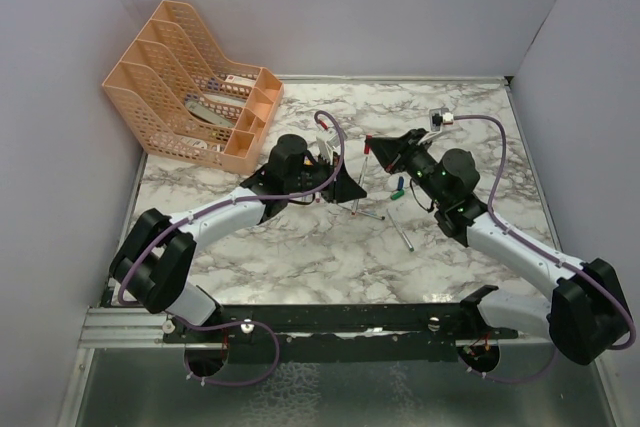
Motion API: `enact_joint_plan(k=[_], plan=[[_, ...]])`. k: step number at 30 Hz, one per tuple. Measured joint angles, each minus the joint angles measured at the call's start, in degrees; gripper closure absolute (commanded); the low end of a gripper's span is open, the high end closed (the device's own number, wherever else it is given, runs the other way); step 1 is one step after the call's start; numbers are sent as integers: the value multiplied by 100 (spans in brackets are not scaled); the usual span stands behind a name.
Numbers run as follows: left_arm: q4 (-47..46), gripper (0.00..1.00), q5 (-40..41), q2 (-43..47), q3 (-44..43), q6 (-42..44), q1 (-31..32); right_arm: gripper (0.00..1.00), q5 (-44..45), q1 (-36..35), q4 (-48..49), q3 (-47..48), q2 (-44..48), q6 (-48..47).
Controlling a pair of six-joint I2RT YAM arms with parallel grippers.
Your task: Insert the pens into the pen caps
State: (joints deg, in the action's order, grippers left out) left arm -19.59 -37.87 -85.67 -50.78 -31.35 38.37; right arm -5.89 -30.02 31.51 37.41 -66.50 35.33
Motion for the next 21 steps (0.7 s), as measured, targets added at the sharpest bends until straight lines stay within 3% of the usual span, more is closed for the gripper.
enact_joint_plan(k=[21], plan=[[-7,100,299,114,2,63,0,99,0,-44,-20,0,-2,0]])
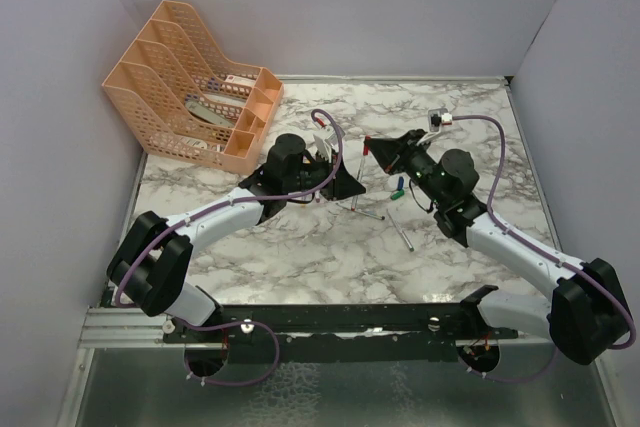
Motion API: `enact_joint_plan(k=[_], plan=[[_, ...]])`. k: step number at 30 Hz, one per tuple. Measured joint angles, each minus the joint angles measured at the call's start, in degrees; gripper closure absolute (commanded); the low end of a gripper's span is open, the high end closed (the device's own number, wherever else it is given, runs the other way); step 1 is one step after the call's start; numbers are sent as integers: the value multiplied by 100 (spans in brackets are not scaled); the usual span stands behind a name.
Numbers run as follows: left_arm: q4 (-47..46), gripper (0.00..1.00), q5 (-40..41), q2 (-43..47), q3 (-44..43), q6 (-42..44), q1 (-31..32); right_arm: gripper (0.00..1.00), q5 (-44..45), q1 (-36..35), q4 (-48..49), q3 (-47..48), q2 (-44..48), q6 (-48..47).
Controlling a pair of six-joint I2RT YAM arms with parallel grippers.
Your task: Insert the pens into the pen caps
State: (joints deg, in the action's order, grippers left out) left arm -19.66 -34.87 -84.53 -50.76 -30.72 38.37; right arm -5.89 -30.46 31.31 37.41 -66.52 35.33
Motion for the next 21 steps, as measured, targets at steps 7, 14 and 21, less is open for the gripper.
enact_joint_plan(k=[7,14,21], plan=[[2,100,20,0,0,9,0,99,0,-74,-2,0,-33,2],[9,100,151,0,0,24,-7,99,26,-216,-9,0,-122,-4],[61,100,365,15,0,15,-70,99,319,-450,-94,-7,-142,-157]])
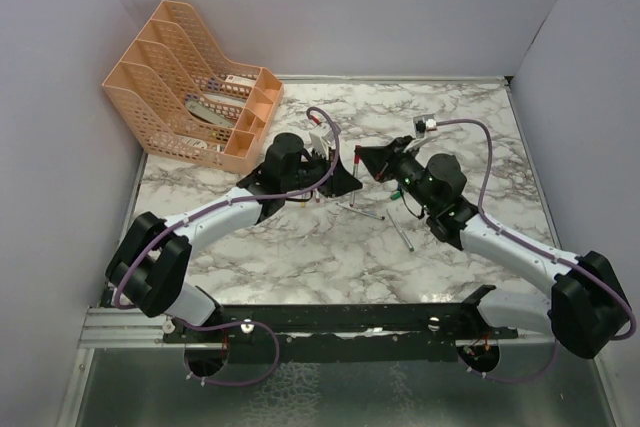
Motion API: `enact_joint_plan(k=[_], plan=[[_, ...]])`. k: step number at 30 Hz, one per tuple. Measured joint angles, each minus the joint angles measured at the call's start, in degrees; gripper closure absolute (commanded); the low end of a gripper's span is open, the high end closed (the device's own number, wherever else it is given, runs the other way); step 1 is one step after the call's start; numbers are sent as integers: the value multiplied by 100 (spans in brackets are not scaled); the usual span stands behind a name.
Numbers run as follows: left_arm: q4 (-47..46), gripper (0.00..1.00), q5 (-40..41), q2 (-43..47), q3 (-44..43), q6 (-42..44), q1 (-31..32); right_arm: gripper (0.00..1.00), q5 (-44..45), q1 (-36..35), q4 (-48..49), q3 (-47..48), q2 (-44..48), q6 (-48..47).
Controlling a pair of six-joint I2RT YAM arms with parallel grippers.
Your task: Insert the pens into the pen caps
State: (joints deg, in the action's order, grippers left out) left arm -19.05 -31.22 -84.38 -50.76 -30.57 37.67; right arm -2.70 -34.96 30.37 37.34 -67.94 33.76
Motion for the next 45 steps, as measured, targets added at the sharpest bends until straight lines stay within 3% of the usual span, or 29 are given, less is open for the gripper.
enact_joint_plan(k=[27,36,43,45], plan=[[629,100,339,208,0,-149,-208,99,1390,-938,-348,302,-330,-739],[278,100,1510,313,-216,-83,-839,99,1040,-1609,-1300,308,-625,-704],[245,100,1589,393,-225,-35,-831,99,1036,-1648,-1565,369,-706,-730],[306,100,1587,404,-216,24,-831,94,1132,-1646,-1716,522,-752,-791]])
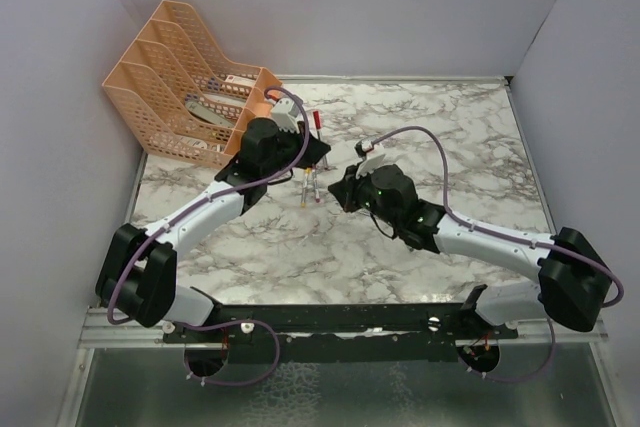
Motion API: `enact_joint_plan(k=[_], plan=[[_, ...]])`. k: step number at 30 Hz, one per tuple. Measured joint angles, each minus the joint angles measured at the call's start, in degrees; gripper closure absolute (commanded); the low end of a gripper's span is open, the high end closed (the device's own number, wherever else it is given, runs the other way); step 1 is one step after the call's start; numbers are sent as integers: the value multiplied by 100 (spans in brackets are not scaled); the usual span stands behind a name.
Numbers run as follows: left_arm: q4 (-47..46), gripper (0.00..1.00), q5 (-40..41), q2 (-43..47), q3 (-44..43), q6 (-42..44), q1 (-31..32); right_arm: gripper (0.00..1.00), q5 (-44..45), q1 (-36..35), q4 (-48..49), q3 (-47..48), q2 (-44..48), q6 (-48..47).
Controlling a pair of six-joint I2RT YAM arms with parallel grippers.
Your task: Insert the pens into the pen caps
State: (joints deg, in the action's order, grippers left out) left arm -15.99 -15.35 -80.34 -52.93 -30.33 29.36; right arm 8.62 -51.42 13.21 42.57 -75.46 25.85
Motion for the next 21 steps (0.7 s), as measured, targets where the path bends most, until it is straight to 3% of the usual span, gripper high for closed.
enact_joint_plan(k=[7,14,21], plan=[[417,100,-15,44,219,232,0,71,647,-2,-374,621,-59,-243],[841,100,-136,-459,249,258,0,70,1217,-2,-638,883,-59,-487],[1805,100,15,-1226,-321,313,-4,70,1598,0,-944,894,-59,-452]])
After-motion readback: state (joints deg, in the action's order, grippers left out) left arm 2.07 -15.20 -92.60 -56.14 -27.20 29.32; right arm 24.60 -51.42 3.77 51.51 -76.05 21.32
